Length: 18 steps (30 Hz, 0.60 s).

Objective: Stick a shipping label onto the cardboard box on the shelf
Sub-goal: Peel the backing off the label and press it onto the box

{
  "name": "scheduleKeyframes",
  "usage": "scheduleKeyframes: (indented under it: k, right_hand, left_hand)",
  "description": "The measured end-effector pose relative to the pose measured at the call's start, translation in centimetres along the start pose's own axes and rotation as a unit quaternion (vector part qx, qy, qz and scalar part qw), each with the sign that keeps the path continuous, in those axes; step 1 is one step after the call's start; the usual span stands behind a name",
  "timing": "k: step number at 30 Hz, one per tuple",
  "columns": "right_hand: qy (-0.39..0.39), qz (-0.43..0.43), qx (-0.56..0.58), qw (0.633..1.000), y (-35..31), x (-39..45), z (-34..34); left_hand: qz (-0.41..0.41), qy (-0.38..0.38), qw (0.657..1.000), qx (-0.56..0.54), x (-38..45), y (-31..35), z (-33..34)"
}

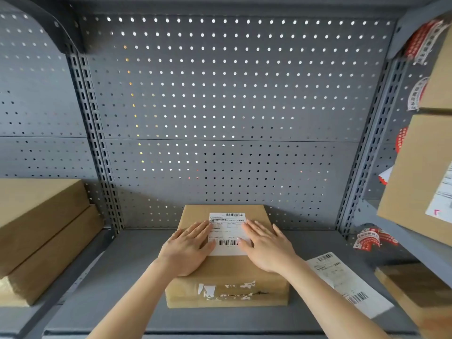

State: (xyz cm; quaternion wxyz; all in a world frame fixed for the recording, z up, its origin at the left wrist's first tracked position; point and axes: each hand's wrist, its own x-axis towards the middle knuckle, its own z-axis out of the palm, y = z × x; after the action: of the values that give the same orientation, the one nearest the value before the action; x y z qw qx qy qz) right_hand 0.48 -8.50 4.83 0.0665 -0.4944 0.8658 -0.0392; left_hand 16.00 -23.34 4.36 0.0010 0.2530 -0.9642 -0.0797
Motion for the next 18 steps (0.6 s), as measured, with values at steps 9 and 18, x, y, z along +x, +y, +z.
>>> scheduleKeyframes:
  k: [9,18]
  right_hand:
    - [0.023,0.022,0.003,1.000,0.1,-0.6,0.2]
    - [0.057,0.034,-0.008,0.998,2.6,-1.8,-0.2]
  left_hand:
    - [-0.016,-0.018,0.999,0.042,-1.4,-1.0,-0.3]
    - [-0.043,0.055,0.998,0.007,-1.7,1.5,-1.3]
